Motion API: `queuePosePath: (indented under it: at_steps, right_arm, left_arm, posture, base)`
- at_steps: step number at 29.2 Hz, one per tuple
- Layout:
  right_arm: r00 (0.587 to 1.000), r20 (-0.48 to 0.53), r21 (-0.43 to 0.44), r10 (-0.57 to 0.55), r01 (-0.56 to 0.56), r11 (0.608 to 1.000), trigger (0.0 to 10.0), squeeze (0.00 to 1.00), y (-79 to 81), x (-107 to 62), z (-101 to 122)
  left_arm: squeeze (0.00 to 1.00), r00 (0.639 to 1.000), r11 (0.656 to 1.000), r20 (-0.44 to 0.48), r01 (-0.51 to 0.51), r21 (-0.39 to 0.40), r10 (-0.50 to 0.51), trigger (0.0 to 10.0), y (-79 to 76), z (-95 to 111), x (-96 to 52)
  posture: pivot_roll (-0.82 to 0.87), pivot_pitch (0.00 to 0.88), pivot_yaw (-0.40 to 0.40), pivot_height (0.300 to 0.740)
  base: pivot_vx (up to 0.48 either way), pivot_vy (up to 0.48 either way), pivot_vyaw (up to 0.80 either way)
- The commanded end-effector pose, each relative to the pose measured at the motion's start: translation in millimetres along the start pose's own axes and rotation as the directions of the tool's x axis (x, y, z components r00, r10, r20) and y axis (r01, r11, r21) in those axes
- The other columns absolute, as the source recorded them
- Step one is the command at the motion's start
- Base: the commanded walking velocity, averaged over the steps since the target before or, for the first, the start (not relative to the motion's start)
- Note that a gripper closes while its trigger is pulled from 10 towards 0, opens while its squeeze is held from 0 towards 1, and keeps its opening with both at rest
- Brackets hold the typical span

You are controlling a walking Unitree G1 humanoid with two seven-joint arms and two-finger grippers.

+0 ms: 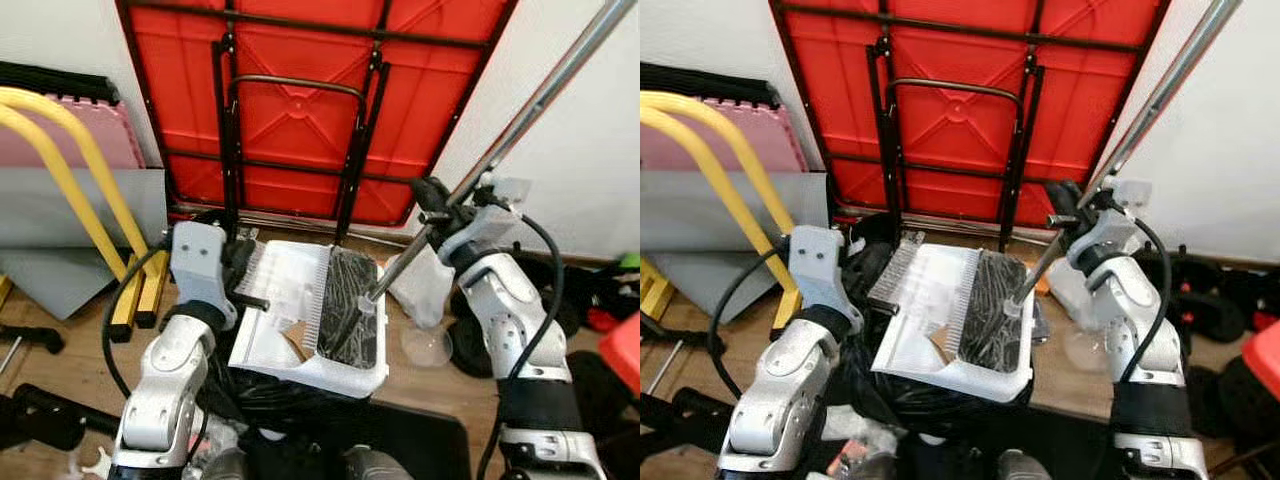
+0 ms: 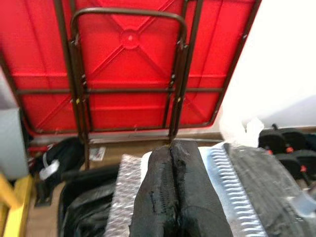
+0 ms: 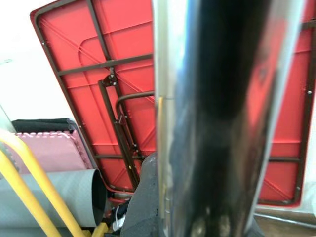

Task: Sweep floor

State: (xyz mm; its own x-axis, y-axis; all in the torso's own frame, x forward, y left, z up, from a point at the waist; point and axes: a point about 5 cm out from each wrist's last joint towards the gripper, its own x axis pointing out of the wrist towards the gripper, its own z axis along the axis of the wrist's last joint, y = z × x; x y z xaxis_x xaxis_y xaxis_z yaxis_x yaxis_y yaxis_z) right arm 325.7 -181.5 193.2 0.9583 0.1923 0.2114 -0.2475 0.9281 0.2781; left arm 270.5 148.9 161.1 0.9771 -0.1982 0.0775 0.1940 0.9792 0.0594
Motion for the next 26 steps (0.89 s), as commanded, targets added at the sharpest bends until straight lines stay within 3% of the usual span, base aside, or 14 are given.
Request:
queuePosePath:
  at_steps: [1,5,26]
  right_arm:
    - [0.997,0.077,-0.011,0.006,-0.005,1.000,10.0,0.00,0.7,3.2,19.6]
    - [0.996,0.086,-0.010,0.001,0.000,1.000,10.0,0.00,0.3,4.1,21.5]
    - [0.996,0.089,-0.009,-0.024,0.025,1.000,10.0,0.00,-2.1,1.3,19.9]
  left_arm:
    - [0.00,1.000,1.000,-0.017,0.019,0.016,-0.019,10.0,-1.1,0.2,-4.9]
    - [0.00,0.999,0.999,-0.039,0.013,0.037,-0.011,10.0,2.4,-1.2,-7.7]
    - [0.00,0.998,0.999,-0.062,0.015,0.033,-0.013,10.0,3.7,1.9,-11.4]
  posture:
    - [-0.10,0.239,-0.138,0.740]
    - [-0.10,0.248,-0.132,0.740]
    - [-0.08,0.271,-0.115,0.740]
  base:
    - [0.000,0.000,0.00]
    - [0.480,0.000,0.00]
    - [0.000,0.000,0.00]
